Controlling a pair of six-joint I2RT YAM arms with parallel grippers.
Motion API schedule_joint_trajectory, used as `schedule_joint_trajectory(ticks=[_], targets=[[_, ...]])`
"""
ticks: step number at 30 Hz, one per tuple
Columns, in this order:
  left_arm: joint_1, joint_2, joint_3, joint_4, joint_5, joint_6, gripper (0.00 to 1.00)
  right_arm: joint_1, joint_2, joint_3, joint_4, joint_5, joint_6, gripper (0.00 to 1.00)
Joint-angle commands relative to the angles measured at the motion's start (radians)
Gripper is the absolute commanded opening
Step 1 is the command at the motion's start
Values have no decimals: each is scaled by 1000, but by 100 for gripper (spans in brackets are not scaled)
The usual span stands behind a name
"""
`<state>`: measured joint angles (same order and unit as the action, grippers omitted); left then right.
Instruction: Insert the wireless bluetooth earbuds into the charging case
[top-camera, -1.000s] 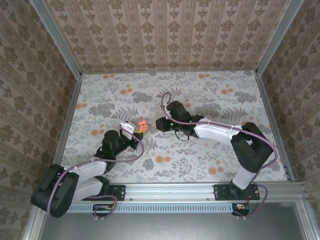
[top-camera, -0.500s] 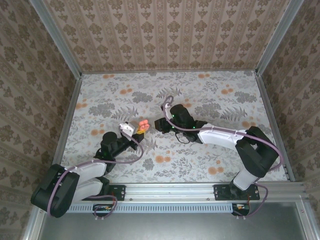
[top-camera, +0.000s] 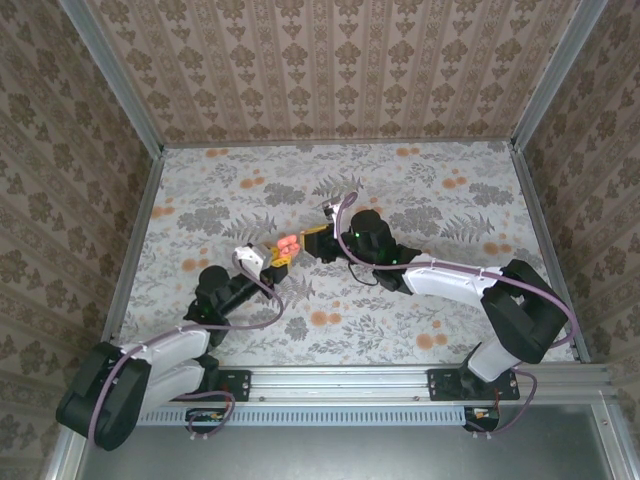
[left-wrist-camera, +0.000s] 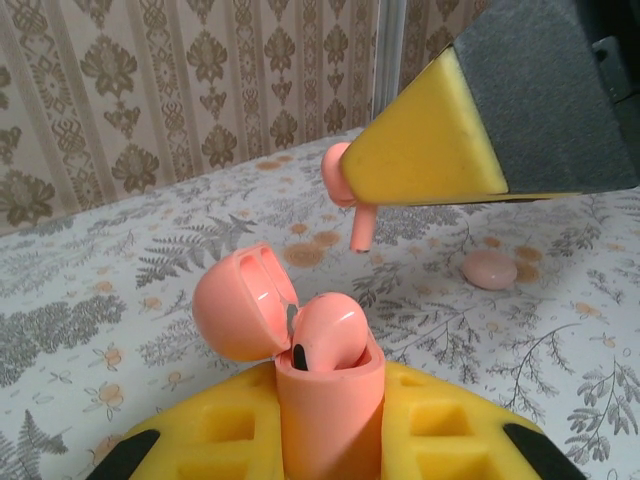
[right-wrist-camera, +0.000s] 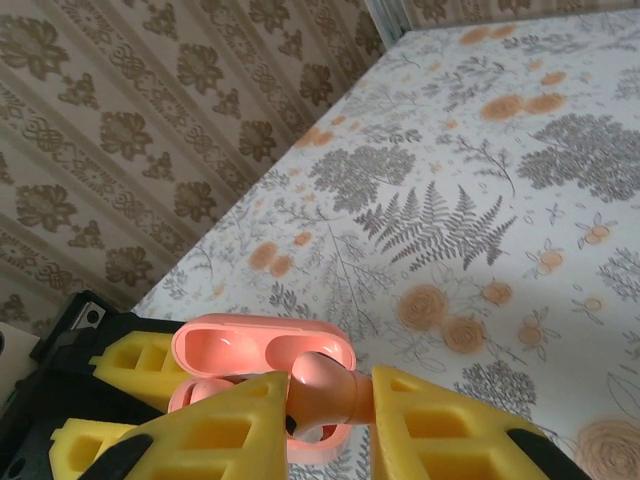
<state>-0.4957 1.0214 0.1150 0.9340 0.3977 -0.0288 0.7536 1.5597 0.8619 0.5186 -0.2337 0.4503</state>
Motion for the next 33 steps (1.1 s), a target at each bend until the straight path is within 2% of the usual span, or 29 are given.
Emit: schedule_joint_trajectory(ticks=[1,26,33], targets=[[8,-41,-11,15,24,12,7,7,14,1,70,-37,19,23],[7,-137,-14,-27,3,11,7,14,61,37,58,-102,13,23],[7,-155,-11,-40,0,11,7,17,68,47,64,-152,13,27]])
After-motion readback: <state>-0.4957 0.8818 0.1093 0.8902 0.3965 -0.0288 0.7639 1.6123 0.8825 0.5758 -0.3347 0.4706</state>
